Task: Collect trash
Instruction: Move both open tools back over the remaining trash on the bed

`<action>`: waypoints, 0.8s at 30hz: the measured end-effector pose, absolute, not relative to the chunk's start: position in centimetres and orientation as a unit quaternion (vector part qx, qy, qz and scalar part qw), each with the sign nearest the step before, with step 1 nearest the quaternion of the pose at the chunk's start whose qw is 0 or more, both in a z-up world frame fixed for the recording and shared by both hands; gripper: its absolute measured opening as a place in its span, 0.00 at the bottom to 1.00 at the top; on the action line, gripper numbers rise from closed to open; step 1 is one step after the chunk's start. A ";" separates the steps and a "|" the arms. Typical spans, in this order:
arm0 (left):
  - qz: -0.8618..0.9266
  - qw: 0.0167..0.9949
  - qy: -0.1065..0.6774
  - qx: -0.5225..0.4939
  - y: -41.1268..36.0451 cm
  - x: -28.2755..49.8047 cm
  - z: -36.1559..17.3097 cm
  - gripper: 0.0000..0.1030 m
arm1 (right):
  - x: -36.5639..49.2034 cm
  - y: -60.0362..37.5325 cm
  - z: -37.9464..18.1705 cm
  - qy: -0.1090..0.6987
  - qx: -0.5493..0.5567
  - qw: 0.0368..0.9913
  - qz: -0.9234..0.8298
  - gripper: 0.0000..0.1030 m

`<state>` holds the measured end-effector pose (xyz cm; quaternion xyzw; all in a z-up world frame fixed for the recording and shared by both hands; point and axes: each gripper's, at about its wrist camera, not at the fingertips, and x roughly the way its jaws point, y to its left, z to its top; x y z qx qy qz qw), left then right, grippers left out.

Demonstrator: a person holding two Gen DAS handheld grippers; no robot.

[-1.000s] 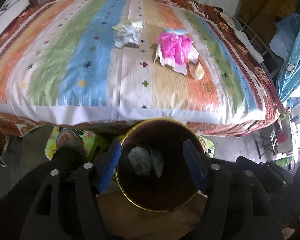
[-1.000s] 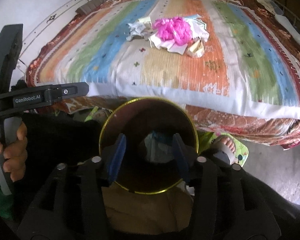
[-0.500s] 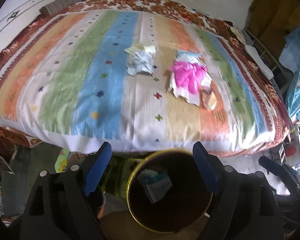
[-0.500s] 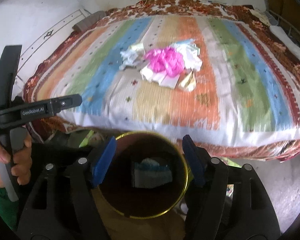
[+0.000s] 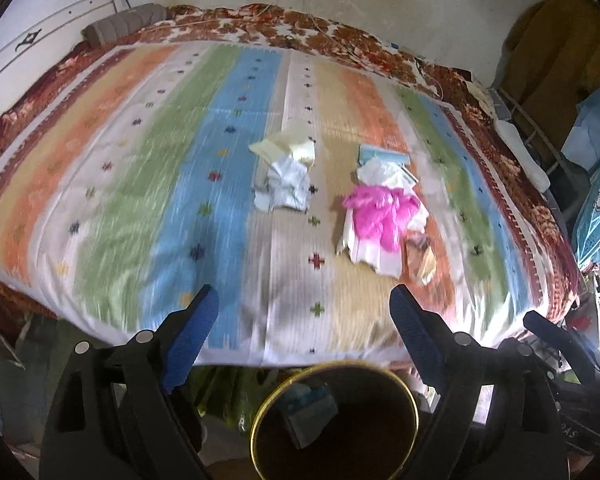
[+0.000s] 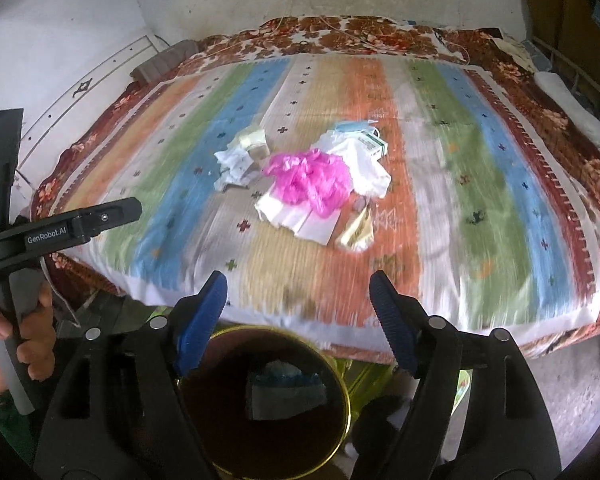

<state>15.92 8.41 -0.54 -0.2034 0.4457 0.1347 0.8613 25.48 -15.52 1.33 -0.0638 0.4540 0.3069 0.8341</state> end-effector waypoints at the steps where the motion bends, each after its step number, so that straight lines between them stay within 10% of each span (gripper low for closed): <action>1: 0.137 0.862 0.446 -0.201 8.6 16.3 -0.5 0.83 | 25.9 -15.3 1.3 0.454 -0.064 0.834 0.308 0.68; 24: 0.131 0.840 0.492 -0.186 13.7 26.0 -4.8 0.83 | 35.3 -10.8 -1.6 0.464 -0.048 0.826 0.316 0.68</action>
